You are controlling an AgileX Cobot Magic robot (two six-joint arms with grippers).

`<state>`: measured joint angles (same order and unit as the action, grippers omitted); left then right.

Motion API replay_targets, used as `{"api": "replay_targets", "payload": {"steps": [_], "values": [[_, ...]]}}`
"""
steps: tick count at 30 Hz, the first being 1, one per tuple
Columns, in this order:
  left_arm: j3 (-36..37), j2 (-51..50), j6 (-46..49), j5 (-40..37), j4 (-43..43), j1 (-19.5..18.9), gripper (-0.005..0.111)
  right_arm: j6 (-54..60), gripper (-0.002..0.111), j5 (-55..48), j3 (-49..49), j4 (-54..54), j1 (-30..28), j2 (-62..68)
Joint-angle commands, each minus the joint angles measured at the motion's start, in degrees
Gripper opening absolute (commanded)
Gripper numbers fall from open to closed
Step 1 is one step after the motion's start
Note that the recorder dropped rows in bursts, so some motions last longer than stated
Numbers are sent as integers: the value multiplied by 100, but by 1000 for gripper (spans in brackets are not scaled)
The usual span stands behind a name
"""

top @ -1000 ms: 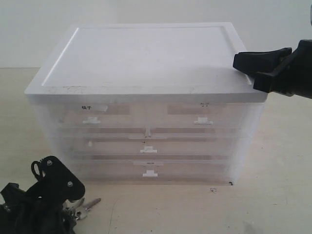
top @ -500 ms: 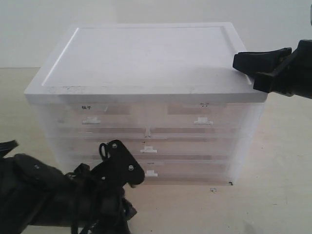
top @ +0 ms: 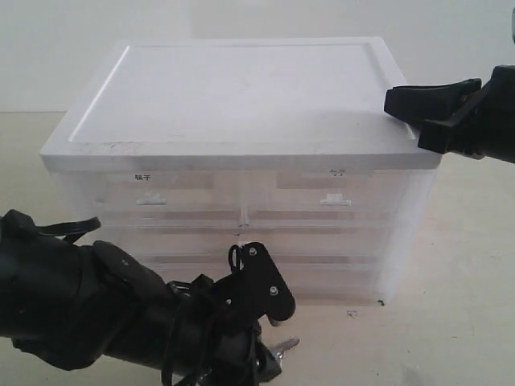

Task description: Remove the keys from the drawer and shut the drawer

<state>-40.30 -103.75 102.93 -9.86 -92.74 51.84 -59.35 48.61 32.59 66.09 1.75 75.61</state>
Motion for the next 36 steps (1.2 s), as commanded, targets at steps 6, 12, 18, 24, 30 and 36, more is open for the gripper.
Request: {"api": "replay_targets", "payload": {"steps": [6,12,18,24,30,36], "values": [[-203,42,59,566,29,18,5,-32,0,-215,-55,322,12,61],[144,684,34,90,85,18,5,-32,0,-215,-55,322,12,61],[976,837,34,102,72,18,5,-32,0,-215,-55,322,12,61],[1015,809,34,14,60,18,5,-32,0,-215,-55,322,12,61],[809,403,151,-523,-130,18,5,-32,0,-215,-55,322,12,61],[505,-103,165,430,-130,4,5,-32,0,-215,-55,322,12,61]]}}
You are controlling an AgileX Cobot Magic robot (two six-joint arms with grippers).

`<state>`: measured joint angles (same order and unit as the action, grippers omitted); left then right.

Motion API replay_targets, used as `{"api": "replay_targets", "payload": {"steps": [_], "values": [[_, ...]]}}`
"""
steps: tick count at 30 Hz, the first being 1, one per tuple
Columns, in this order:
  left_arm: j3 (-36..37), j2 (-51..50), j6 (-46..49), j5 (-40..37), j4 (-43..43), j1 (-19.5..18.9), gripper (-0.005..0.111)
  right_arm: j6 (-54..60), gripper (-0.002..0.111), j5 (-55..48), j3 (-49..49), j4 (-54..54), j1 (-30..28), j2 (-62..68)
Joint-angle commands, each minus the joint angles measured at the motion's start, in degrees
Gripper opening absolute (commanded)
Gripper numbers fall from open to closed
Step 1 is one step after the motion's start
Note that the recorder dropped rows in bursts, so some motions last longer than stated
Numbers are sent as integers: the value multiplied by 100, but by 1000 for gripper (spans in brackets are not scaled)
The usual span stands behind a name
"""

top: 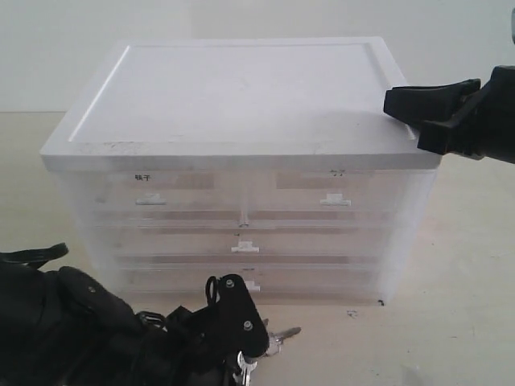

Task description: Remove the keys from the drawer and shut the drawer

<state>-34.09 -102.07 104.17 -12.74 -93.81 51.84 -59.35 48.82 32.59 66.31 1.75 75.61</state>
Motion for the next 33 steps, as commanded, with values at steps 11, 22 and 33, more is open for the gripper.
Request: {"api": "replay_targets", "payload": {"steps": [11,22,33], "values": [[-382,-654,40,1637,2,4,5,-32,0,-236,-55,300,12,61],[-369,108,-1,790,-12,16,5,-9,0,-236,-55,284,12,61],[437,2469,-9,514,-12,16,5,-22,0,-85,-55,428,12,-122]]}}
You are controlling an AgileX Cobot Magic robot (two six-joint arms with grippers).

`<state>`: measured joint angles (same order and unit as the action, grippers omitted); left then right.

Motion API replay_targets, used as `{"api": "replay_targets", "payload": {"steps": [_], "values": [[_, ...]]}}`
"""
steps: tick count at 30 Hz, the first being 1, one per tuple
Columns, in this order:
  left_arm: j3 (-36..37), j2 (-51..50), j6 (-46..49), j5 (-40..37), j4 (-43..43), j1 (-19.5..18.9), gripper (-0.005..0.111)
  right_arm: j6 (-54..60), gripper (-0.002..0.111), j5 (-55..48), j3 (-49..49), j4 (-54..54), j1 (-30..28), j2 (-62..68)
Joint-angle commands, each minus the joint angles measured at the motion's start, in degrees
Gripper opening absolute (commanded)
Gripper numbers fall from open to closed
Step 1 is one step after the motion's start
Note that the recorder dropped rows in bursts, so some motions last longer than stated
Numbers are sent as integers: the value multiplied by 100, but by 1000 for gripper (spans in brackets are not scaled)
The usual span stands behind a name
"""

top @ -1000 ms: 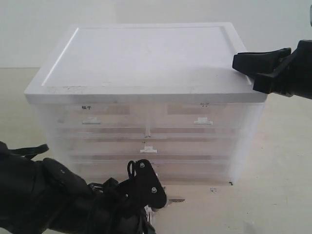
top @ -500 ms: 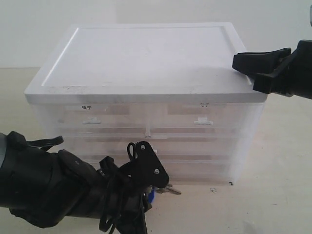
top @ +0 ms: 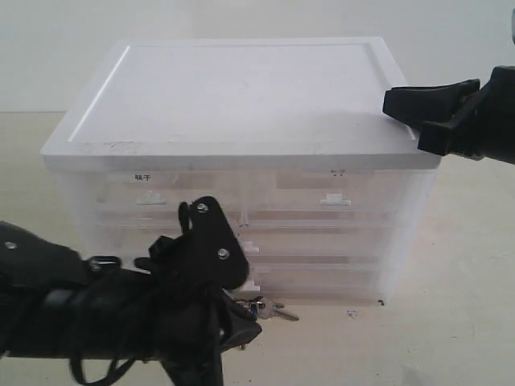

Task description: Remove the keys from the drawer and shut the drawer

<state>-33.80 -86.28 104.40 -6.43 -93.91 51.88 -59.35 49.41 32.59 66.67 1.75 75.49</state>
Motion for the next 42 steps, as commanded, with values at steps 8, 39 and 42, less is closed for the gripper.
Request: {"api": "replay_targets", "payload": {"steps": [8,39,42], "values": [[1149,2960,-183,-103,-11,12,5,-333,0,-692,-490,302,12,-1586],[1553,5254,-225,-239,-603,12,5,-2587,0,-2265,-2385,733,12,-7549],[1624,5254,-225,-239,-603,12,5,-2587,0,-2265,-2385,733,12,-7549]]}}
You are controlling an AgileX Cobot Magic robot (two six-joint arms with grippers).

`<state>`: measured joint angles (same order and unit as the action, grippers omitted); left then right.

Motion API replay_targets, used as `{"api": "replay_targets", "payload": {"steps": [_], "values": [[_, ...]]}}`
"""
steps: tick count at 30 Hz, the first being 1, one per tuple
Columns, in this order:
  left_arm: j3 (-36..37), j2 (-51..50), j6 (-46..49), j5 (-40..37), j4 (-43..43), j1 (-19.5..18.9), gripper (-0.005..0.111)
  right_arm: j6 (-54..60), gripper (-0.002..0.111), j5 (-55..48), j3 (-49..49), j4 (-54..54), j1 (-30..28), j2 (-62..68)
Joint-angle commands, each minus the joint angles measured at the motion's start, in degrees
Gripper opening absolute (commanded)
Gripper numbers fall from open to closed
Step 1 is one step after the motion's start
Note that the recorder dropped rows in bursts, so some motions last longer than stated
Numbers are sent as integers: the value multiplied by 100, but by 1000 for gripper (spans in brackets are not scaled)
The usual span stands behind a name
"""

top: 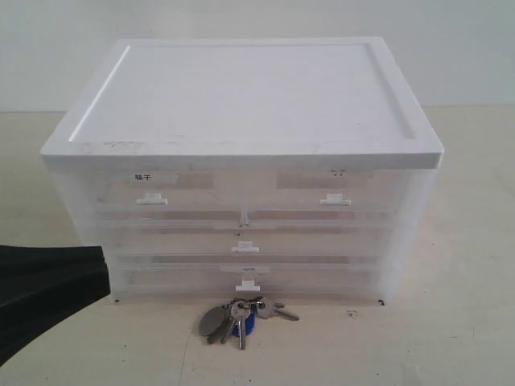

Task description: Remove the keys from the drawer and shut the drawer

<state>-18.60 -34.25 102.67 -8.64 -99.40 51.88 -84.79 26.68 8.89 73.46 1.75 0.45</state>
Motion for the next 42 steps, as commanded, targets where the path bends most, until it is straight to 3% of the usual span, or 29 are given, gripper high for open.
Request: {"api": "replay_targets", "payload": {"steps": [1,23,25,27,28,30,31,33,36,42], "values": [[122,51,-52,-19,-55,12,5,-42,0,9,-14,54,12,-45],[171,100,-52,-60,-8,12,5,-42,0,9,-14,54,12,-45],[311,266,-225,-251,759,-29,5,-42,0,9,-14,54,12,-45],[567,576,-1045,-620,2048,-374,5,-42,0,9,-14,54,12,-45],[625,686,-1337,-633,2225,-548,5,-42,0,9,-14,54,12,-45],[753,1041,-2505,-633,2951,-1114,5,-42,0,9,-14,54,12,-45],[837,1332,-3236,-633,3588,-1517,5,-42,0,9,-14,54,12,-45],[928,1702,-4555,-633,4904,-1906,5,-42,0,9,-14,54,12,-45],[1013,2092,-6204,-622,6468,-2285,5,-42,0,9,-14,54,12,-45],[1227,2789,-8765,-600,8532,-2946,5,-42,0,9,-14,54,12,-45]]}}
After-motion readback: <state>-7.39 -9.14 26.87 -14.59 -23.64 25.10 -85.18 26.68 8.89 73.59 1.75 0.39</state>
